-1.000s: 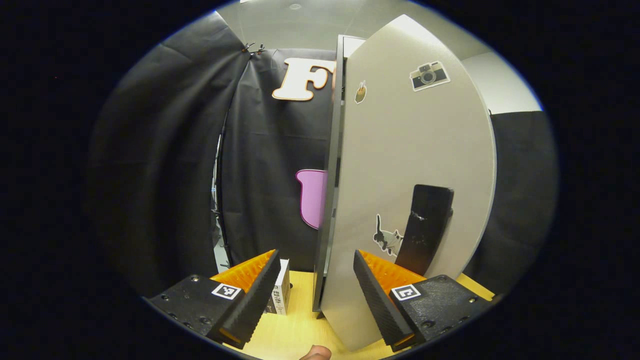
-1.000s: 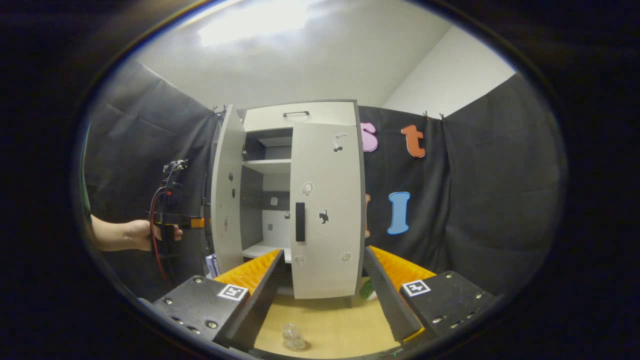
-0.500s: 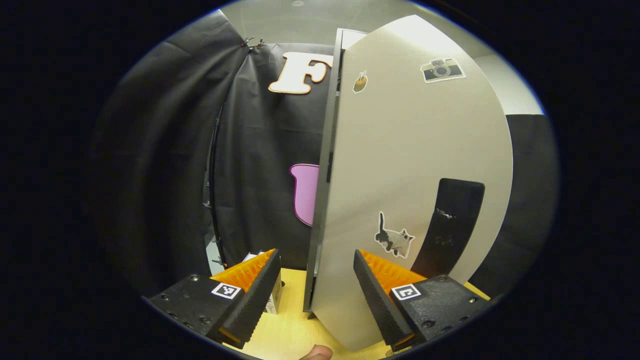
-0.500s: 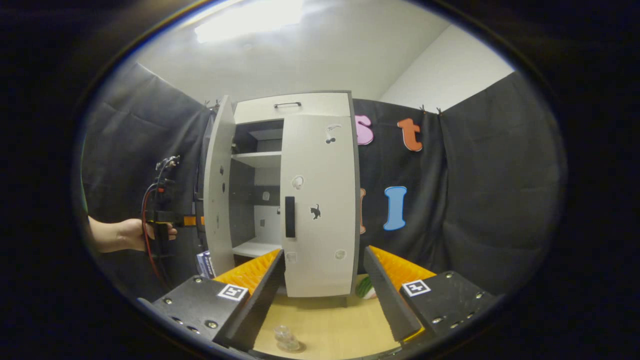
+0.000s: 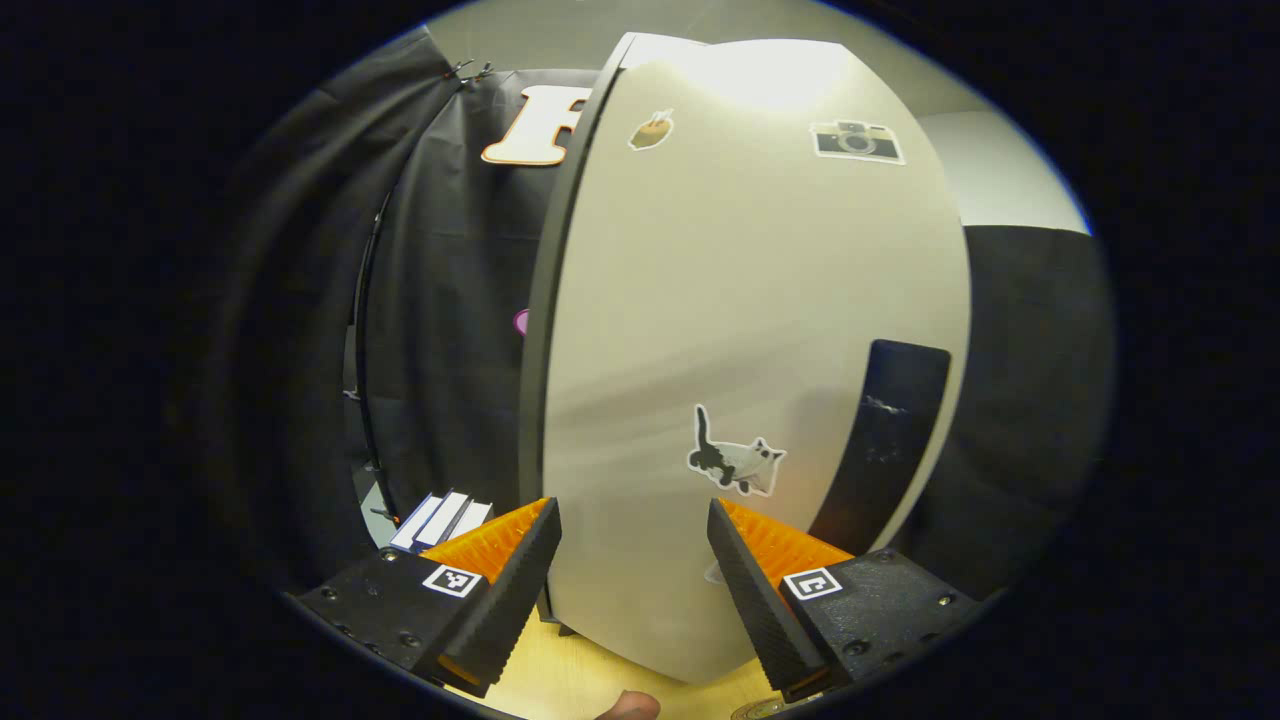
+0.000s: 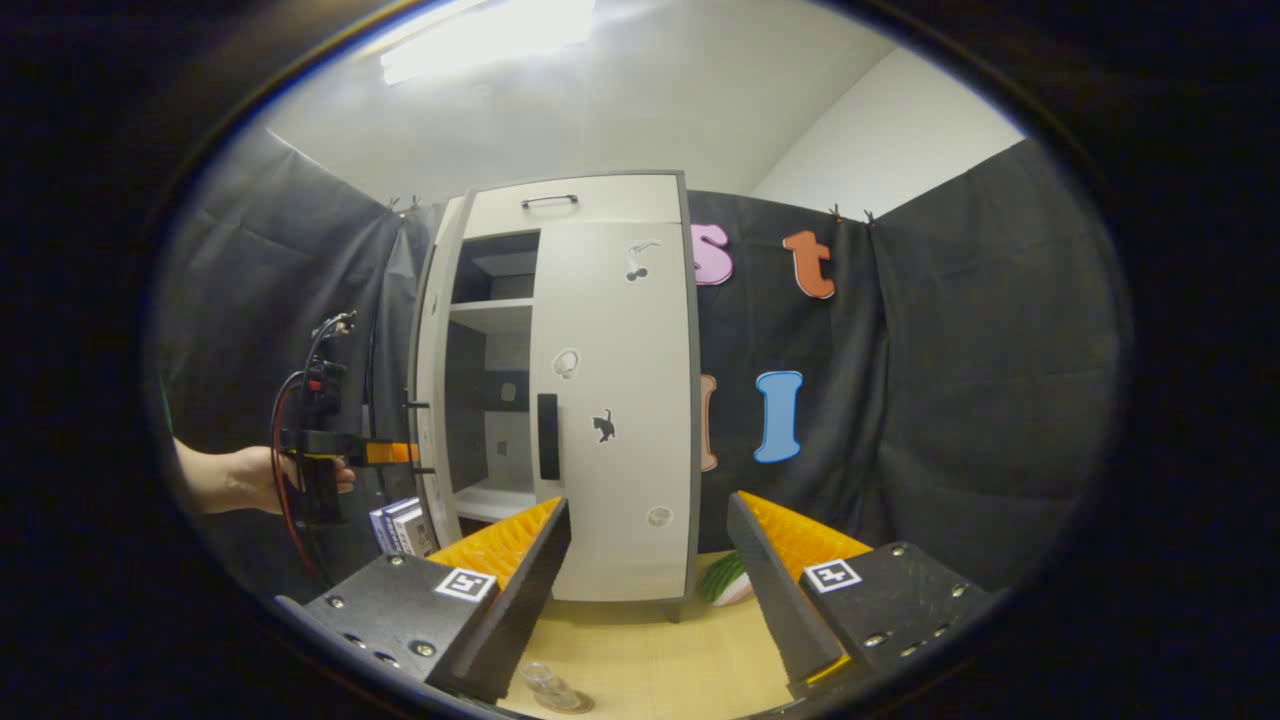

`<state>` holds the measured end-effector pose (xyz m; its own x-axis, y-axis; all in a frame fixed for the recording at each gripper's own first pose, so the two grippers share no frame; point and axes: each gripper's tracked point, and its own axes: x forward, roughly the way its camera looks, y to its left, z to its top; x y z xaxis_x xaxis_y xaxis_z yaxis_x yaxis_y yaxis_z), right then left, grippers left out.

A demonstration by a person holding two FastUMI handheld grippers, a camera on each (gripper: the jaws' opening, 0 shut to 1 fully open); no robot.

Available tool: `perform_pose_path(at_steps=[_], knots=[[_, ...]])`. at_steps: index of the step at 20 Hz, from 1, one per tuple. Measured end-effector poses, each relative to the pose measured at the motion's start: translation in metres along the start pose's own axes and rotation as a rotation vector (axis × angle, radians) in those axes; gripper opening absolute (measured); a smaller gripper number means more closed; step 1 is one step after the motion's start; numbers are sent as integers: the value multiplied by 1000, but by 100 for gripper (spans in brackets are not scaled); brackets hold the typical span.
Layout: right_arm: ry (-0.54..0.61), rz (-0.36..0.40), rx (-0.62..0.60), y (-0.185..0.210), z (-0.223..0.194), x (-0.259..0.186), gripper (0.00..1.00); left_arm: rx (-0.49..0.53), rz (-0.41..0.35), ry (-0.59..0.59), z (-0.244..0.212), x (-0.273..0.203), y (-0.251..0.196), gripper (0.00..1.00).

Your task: Grasp the bottle in the cabinet with the left hand and place it on the coaster, then close the right door with the right hand and the left door with the left hand.

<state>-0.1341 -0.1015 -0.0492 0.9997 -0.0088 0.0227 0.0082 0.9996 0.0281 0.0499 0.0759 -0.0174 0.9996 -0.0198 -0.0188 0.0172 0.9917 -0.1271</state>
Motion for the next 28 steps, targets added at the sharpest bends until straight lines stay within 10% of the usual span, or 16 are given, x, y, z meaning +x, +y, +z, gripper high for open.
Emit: perform_pose_path(at_steps=[28], knots=[[-14,14,-7,23,2,-92,96,119,-53,-22,-30,-130,-47,97]])
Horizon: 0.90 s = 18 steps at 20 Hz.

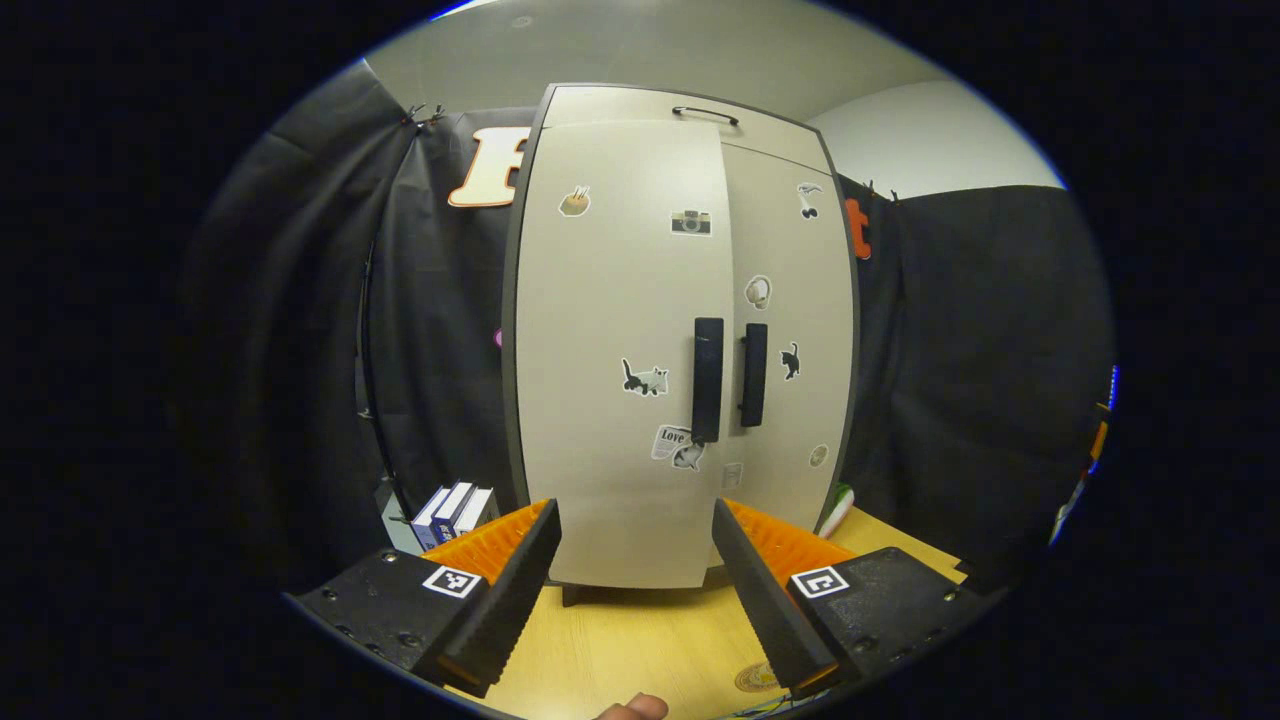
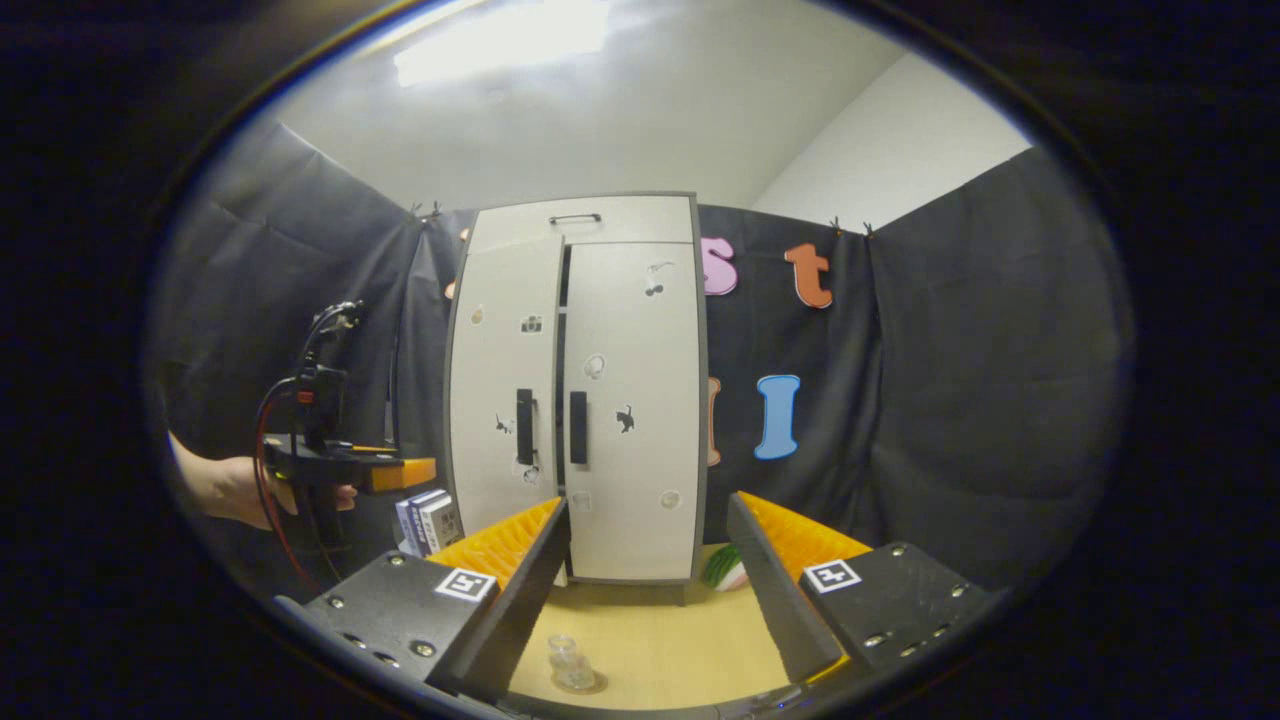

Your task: Grasp the bottle in the cabinet with the left hand and place it on the coaster, then close the right door with the right hand and the left door with the left hand.

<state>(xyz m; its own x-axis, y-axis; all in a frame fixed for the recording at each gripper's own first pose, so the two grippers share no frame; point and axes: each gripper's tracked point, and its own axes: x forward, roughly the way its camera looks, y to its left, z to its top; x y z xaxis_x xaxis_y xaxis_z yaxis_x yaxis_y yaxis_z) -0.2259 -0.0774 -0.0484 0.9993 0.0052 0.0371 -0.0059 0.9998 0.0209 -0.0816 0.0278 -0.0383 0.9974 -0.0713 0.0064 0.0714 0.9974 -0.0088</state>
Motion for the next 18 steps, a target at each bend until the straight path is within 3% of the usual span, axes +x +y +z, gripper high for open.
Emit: perform_pose_path(at_steps=[7,12,16,17,18], knots=[[-27,13,17,-6,4,22,96,13,-9,-26,10,0,-18,96],[-28,31,14,-12,10,62,96,-44,-111,-35,11,31,-45,97],[12,24,-16,-13,-8,92,96,-50,-134,-43,10,49,-48,96],[27,9,-25,-16,-12,99,97,-41,-139,-38,8,52,-49,92],[33,5,-24,-14,-15,105,96,-34,-138,-43,8,55,-47,96]])
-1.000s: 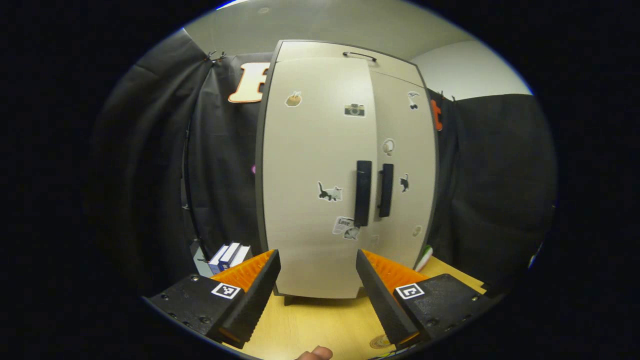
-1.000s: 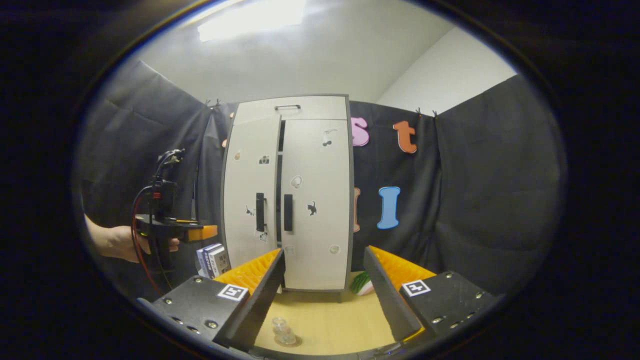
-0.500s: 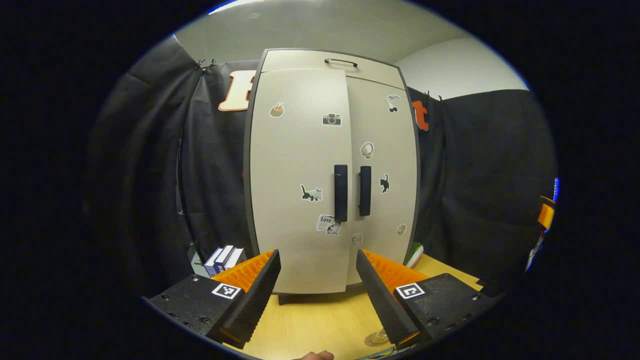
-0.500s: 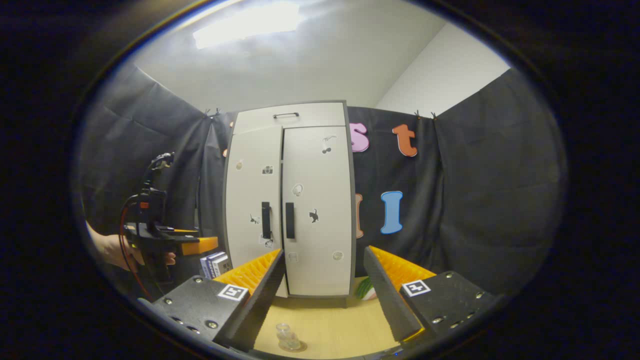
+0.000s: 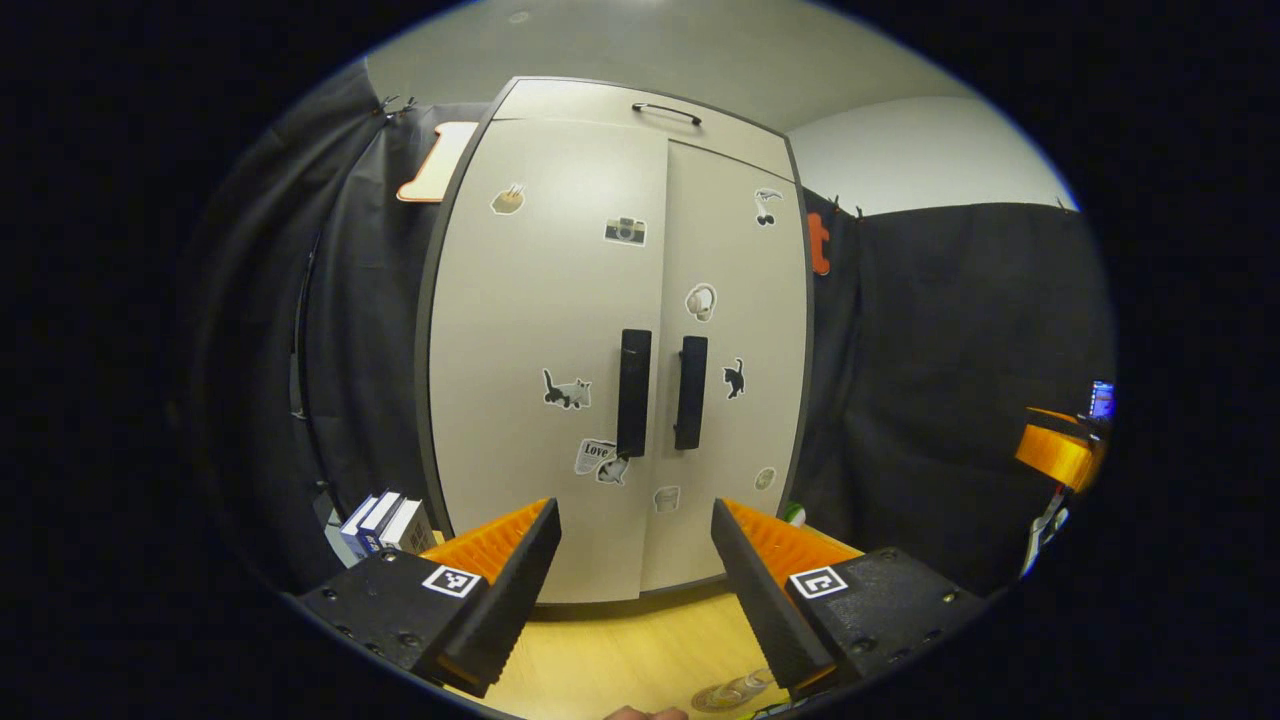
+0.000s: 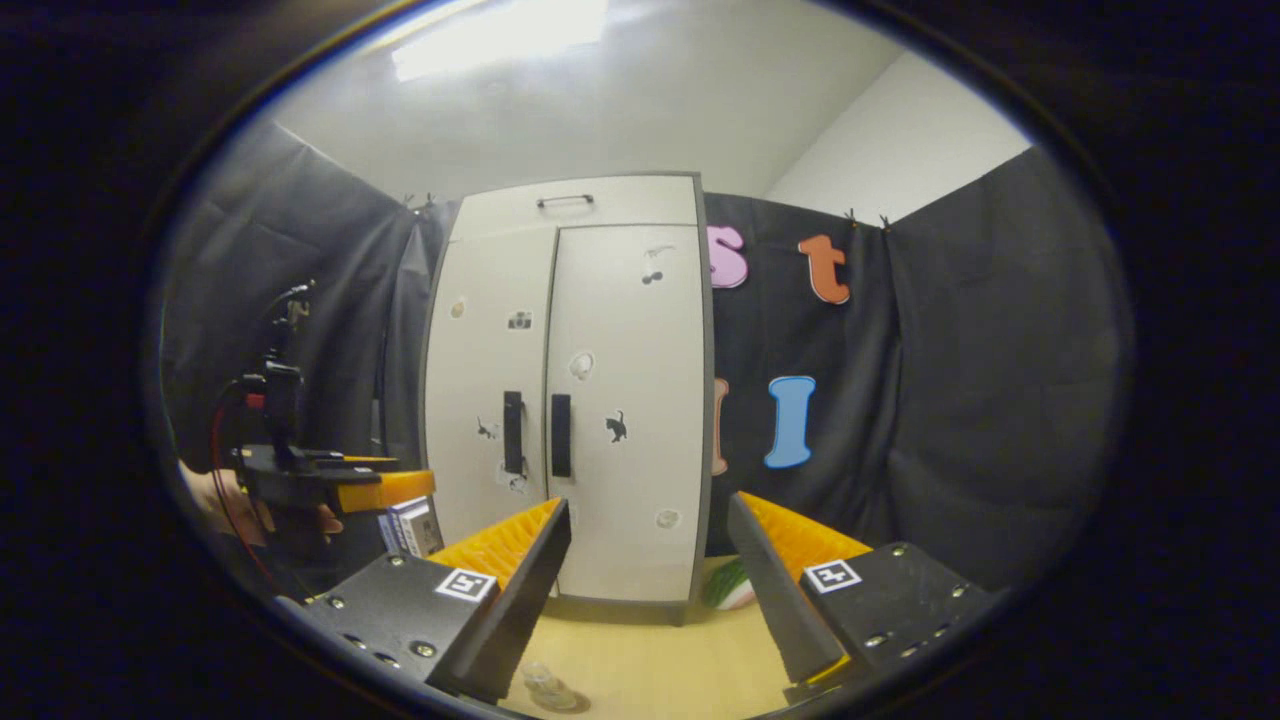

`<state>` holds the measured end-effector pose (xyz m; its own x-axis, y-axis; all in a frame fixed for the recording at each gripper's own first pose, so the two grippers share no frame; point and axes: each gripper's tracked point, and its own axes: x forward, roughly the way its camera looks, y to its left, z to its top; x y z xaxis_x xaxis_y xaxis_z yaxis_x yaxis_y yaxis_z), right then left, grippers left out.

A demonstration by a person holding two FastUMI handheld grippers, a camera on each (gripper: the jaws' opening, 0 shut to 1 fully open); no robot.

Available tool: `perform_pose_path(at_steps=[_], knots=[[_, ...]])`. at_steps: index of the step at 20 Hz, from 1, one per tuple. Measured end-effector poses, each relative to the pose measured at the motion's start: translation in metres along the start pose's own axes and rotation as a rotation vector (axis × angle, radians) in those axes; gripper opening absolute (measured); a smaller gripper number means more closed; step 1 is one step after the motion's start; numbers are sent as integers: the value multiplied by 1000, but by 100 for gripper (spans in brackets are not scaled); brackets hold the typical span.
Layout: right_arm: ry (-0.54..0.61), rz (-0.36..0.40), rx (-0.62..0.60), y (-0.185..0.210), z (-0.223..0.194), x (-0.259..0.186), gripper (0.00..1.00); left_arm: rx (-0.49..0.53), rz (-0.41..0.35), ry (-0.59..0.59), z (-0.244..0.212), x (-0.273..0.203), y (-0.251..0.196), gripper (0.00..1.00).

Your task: Grasp the bottle in the cabinet with the left hand and place it on the coaster, then close the right door with the right hand and the left door with the left hand.

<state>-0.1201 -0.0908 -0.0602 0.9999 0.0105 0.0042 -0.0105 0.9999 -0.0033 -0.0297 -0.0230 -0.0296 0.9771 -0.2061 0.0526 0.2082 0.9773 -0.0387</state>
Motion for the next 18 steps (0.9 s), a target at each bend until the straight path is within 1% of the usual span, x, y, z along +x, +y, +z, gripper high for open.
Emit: perform_pose_path(at_steps=[3,5,7,12,13,14,15,18], knots=[[11,26,16,8,-6,18,97,4,20,8,-8,9,7,96],[14,17,5,1,-5,28,97,-11,53,15,-11,14,15,96],[16,29,-9,-2,-6,37,97,-25,79,-1,-9,15,21,97],[47,100,2,-6,-11,61,96,-23,200,-32,6,8,38,96],[42,84,-7,-16,-8,67,96,-30,221,-50,12,7,39,96],[31,51,-12,-29,-3,72,97,-35,238,-53,16,7,39,92],[25,47,-6,-37,-3,77,96,-40,254,-56,17,6,38,96],[15,74,19,-50,-5,88,96,-31,281,-52,17,8,31,96]])
